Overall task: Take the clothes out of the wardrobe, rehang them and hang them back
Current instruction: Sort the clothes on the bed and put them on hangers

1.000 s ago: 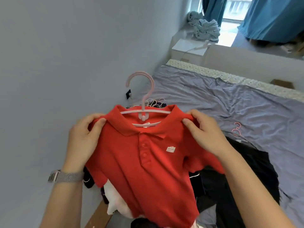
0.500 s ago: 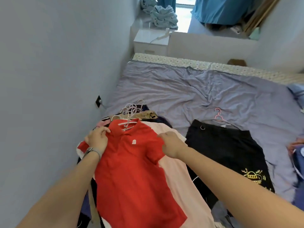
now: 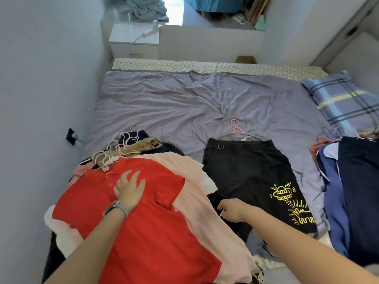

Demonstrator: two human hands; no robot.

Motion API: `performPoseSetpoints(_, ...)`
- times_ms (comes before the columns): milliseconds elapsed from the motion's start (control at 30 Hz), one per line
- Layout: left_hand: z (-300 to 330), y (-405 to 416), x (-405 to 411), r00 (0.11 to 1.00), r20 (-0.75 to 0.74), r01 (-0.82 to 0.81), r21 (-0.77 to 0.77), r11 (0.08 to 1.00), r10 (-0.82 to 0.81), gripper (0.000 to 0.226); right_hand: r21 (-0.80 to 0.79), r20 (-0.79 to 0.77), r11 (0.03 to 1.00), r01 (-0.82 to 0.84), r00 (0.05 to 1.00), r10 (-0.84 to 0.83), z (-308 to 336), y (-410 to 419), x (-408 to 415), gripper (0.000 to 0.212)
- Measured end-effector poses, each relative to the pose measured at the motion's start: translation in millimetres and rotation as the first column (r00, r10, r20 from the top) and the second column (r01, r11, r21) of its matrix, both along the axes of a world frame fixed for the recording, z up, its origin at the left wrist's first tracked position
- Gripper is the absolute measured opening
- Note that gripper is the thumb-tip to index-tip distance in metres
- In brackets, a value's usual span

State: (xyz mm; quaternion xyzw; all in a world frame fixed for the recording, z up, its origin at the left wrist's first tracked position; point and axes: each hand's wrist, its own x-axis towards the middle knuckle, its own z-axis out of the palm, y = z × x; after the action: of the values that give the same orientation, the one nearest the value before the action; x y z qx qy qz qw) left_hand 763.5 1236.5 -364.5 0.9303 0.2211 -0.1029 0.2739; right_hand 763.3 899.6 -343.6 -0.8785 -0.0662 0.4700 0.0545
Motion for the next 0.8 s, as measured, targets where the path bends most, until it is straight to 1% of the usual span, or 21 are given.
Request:
performPoseSetpoints(67,-2,-59,1,0.990,-0.039,0.132,-0.110,0.985,-0.137,0.045,-0.010,0.008,0.998,0.057,0.998,-0.057,-2,-24,1,0.046)
performPoseSetpoints(167,-4,-139,1,0.933,-0.126,0.302,-0.238,0.923,-0.338,0.047,-0.007,0.039,0.989,0.149,0.988,-0.148,-1,-65,13,0.044)
performPoseSetpoints(233,0,-183,2,0.909,-0.118,0.339,-0.352,0.872,-0.401,0.042,0.007,0.055,0.979,0.205,0.977,-0.205,2,-96,22,0.042)
performPoseSetpoints(267,4,-202,1,0.909,-0.109,0.331,-0.397,0.856,-0.402,0.040,0.016,0.059,0.974,0.228,0.972,-0.228,3,-113,27,0.041)
performPoseSetpoints(333,9,-235,4,0.920,-0.112,0.288,-0.454,0.843,-0.375,0.037,0.031,0.062,0.966,0.256,0.964,-0.257,0,-150,37,0.041)
performPoseSetpoints(400,11,-264,11,0.935,-0.129,0.234,-0.478,0.847,-0.331,0.035,0.039,0.052,0.961,0.275,0.960,-0.277,-7,-192,47,0.041)
performPoseSetpoints(567,-2,-342,36,0.965,-0.192,0.087,-0.411,0.908,-0.179,0.024,0.057,-0.016,0.940,0.337,0.942,-0.336,-41,-307,67,0.043)
performPoseSetpoints(667,-16,-406,45,0.974,-0.211,0.008,-0.351,0.936,-0.087,0.028,0.076,-0.094,0.903,0.422,0.905,-0.415,-67,-371,75,0.050)
performPoseSetpoints(800,-28,-477,55,0.974,-0.216,-0.147,-0.381,0.913,0.066,0.031,0.033,-0.140,0.890,0.454,0.884,-0.446,-97,-444,107,0.055)
